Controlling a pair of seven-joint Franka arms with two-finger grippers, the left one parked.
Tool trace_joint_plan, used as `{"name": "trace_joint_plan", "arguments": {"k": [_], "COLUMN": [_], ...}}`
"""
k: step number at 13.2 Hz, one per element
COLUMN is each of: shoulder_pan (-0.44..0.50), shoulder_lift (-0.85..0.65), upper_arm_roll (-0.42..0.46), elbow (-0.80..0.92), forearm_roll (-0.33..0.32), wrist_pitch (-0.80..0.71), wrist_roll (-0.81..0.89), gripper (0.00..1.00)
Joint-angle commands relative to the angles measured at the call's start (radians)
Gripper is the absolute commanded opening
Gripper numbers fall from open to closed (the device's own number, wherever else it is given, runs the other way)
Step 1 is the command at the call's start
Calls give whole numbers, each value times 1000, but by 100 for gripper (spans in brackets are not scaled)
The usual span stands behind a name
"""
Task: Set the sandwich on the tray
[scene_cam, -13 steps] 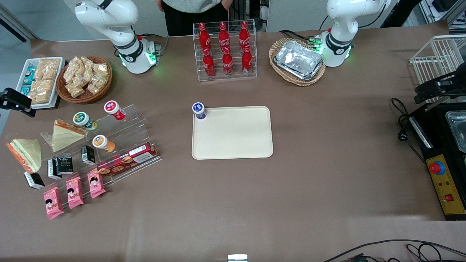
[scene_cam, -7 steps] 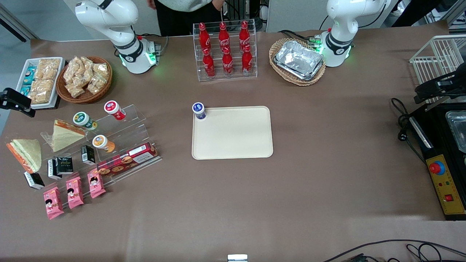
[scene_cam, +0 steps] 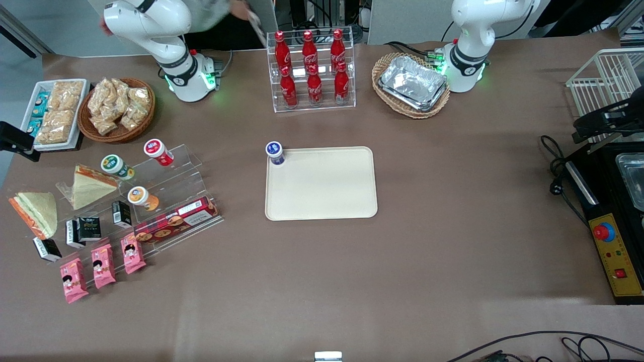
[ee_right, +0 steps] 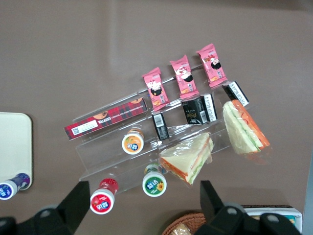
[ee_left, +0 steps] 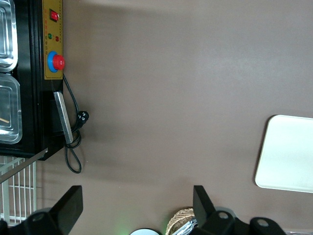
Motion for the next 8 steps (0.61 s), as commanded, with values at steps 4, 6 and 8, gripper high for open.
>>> {"name": "trace_joint_plan", "arguments": {"k": [4, 6, 8], "shoulder_pan": [-2, -2, -2], "shoulder_lift": [-3, 5, 20], "upper_arm_roll": [-106, -146, -187], "elbow": [5, 3, 3], "forearm_roll": [18, 18, 17], "wrist_pitch": [0, 5, 19], "wrist_roll": [-115, -159, -289], "gripper": [100, 100, 100]}}
